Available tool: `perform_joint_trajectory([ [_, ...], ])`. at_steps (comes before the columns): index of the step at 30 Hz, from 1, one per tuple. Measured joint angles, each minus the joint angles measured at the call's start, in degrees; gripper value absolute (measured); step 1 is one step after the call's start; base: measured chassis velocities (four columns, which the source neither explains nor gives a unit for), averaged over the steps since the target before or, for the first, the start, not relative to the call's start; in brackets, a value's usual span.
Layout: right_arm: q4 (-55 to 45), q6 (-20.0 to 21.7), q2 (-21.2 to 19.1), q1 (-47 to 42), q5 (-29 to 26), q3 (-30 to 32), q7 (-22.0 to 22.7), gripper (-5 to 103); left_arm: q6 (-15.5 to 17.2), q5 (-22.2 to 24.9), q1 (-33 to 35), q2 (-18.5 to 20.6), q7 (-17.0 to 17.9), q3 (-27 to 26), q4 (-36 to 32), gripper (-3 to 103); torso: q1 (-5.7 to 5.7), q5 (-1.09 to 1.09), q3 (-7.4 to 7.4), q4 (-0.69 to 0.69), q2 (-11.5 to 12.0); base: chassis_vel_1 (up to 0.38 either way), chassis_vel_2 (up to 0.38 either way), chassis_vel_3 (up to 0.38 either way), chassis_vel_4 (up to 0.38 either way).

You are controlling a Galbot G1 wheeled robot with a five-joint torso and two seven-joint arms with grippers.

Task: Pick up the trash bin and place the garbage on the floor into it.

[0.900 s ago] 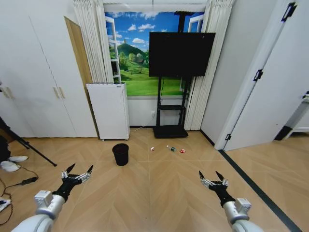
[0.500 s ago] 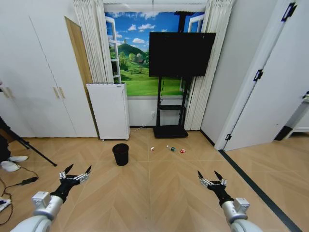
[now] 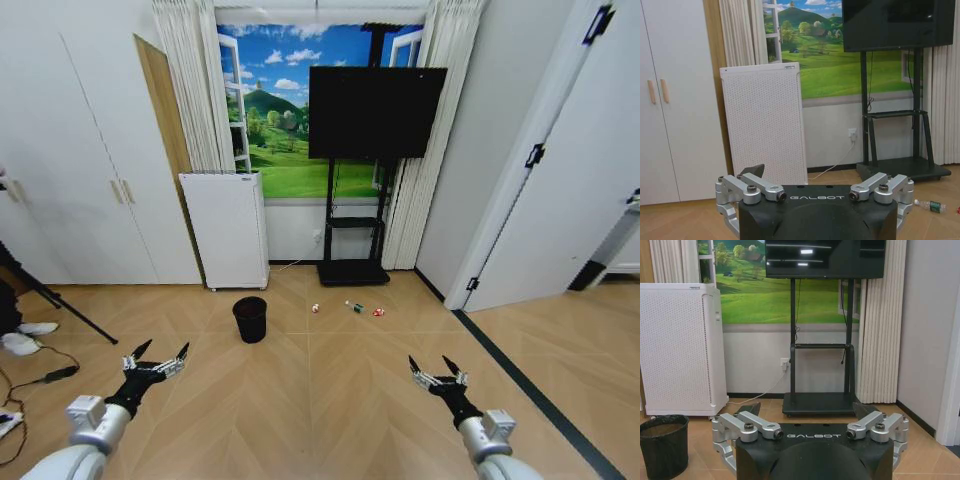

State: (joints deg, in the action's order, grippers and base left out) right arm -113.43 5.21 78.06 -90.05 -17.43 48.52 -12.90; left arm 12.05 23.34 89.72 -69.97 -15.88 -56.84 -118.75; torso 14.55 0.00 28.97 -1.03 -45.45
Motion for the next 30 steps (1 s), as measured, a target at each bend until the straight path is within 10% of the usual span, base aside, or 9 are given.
perform_joint_trajectory([
  [30,4.0,-1.9,-0.9,0.9,-0.4,-0.2,-1.7,100,0.7,-1.8,-0.2,-0.4,0.2,0.7,-0.7,100,0.02,0.04,0.01,0.01,0.0,-0.206,0.200,0.213,-0.206],
])
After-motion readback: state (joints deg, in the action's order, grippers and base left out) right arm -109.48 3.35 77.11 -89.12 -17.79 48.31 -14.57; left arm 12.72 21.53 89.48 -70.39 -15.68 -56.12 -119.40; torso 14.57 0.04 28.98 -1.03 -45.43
